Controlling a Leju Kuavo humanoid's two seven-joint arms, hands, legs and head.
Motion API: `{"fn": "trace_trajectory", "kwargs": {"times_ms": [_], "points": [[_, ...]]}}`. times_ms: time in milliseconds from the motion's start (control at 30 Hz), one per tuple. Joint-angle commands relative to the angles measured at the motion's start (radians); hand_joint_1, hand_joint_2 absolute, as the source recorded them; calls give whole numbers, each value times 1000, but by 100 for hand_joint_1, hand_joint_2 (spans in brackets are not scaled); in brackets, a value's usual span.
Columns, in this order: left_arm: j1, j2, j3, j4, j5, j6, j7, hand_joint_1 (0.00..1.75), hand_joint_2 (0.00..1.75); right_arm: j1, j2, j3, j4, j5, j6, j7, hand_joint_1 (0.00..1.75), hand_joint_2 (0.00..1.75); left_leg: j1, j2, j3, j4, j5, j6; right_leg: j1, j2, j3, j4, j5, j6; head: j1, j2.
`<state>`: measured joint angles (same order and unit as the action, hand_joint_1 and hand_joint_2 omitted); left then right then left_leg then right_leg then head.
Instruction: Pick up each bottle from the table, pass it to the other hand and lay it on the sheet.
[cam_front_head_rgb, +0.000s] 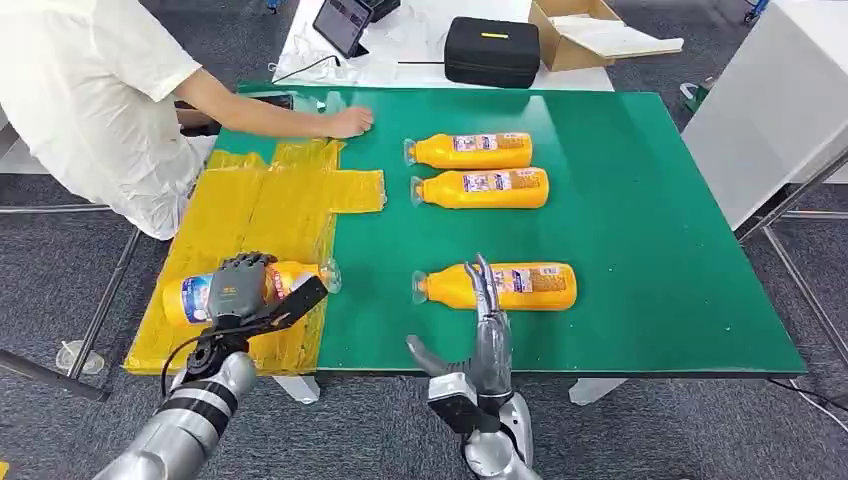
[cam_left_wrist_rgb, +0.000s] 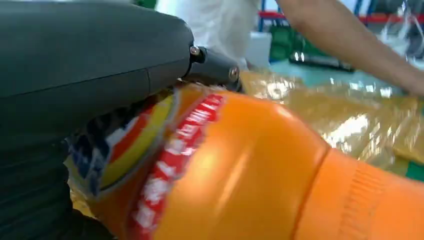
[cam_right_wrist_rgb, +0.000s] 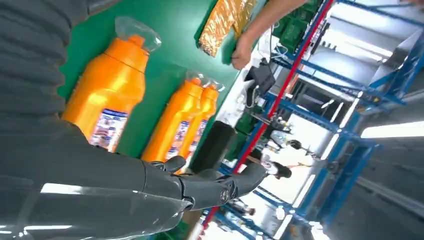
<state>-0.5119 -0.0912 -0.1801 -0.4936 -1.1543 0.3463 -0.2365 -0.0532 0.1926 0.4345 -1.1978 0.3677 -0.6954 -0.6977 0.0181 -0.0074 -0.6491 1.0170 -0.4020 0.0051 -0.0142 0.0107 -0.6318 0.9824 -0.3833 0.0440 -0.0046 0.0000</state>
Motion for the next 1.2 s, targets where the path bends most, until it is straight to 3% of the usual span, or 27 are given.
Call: {"fn": "trace_trajectory", "kwargs": {"times_ms": [33,67,267,700,800,1000,1200], "points": [[-61,38,-88,114,13,-58,-13,0,175,-35,-30,46,59,-38,-3,0,0,0,0,2,3,-1,-1,0,1,1,3,-1,0,-1,0,0],[-61,38,-88,114,13,-58,-13,0,175,-35,-30,46,59,-38,-3,0,0,0,0,3,8,-1,-2,1,1,0,7,-1,-2,-3,0,0],[-93,37,-93,124,41,-145,-2,0,175,-47,-36,71,59,-62,-2,0,0,0,1,0,2,0,0,0,1,0,3,0,0,-1,1,0],[-66,31,-138,48,77,-93,-82,0,175,-42,-28,33,70,28,-3,0,0,0,1,-1,5,0,0,0,1,-2,7,0,-2,-2,0,0],[-24,18,-176,-48,129,-65,-119,0,175,-33,-16,-41,87,153,-3,0,0,0,1,-1,4,-1,1,0,1,-2,6,-1,-1,-1,1,0],[108,40,-294,-312,202,-91,-131,0,175,-10,-29,-121,37,171,-3,0,0,0,0,-2,4,0,0,0,0,-3,6,0,-3,-1,0,0],[134,44,-319,-344,199,-95,-129,0,175,-5,-33,-125,36,168,-3,0,0,0,0,-1,2,0,0,0,1,-2,3,0,-2,-2,0,0]]}}
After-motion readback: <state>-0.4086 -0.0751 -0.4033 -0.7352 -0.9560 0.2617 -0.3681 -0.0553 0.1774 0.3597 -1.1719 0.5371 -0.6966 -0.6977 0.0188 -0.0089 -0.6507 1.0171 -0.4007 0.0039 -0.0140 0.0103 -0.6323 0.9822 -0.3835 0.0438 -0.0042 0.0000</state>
